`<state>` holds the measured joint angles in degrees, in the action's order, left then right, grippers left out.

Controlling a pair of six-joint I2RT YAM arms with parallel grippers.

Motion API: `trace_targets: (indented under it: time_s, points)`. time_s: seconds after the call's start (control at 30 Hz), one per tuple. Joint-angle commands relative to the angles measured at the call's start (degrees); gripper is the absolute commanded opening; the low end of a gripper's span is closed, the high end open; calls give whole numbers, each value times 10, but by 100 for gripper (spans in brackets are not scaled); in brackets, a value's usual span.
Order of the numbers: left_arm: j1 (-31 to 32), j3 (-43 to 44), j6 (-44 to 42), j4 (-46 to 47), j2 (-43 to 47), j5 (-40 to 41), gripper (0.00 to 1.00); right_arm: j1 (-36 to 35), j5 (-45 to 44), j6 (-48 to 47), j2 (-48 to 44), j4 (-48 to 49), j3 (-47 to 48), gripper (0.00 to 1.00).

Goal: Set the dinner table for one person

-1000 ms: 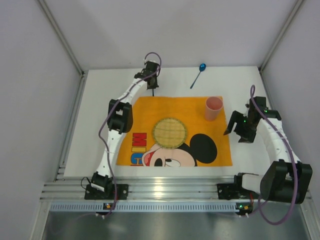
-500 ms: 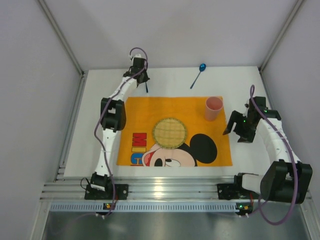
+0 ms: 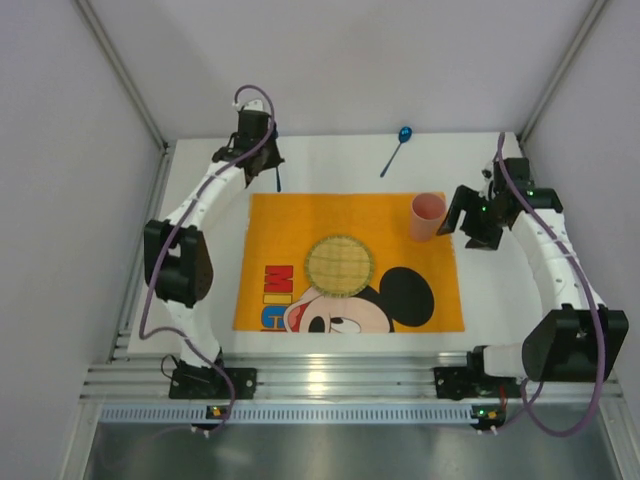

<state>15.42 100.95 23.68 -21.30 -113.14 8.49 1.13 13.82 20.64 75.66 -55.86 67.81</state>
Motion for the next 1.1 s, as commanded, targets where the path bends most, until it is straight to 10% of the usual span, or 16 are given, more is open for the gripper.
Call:
trace_targets:
  time_s: [0.0,0.3,0.53,0.57,0.7,0.83,1.07]
  points:
    - [28,-107,-2,-11,106,11,0,-29,17,22,9,-6,79,78]
    - [128,-432,74,-12,317,51,0,-58,30,152,-16,70,88,82]
    - [143,-547,113,14,352,70,0,-86,-9,150,191,41,360,83]
    - [143,-552,114,17,347,75,4,-85,-9,150,250,40,396,84]
    - [143,-536,121,-18,305,91,75,-90,19,161,416,43,603,84]
    - [143,-537,121,-22,296,73,93,-96,123,232,543,184,648,80]
    - [142,-531,87,-3,309,5,93,-128,122,330,678,393,683,51]
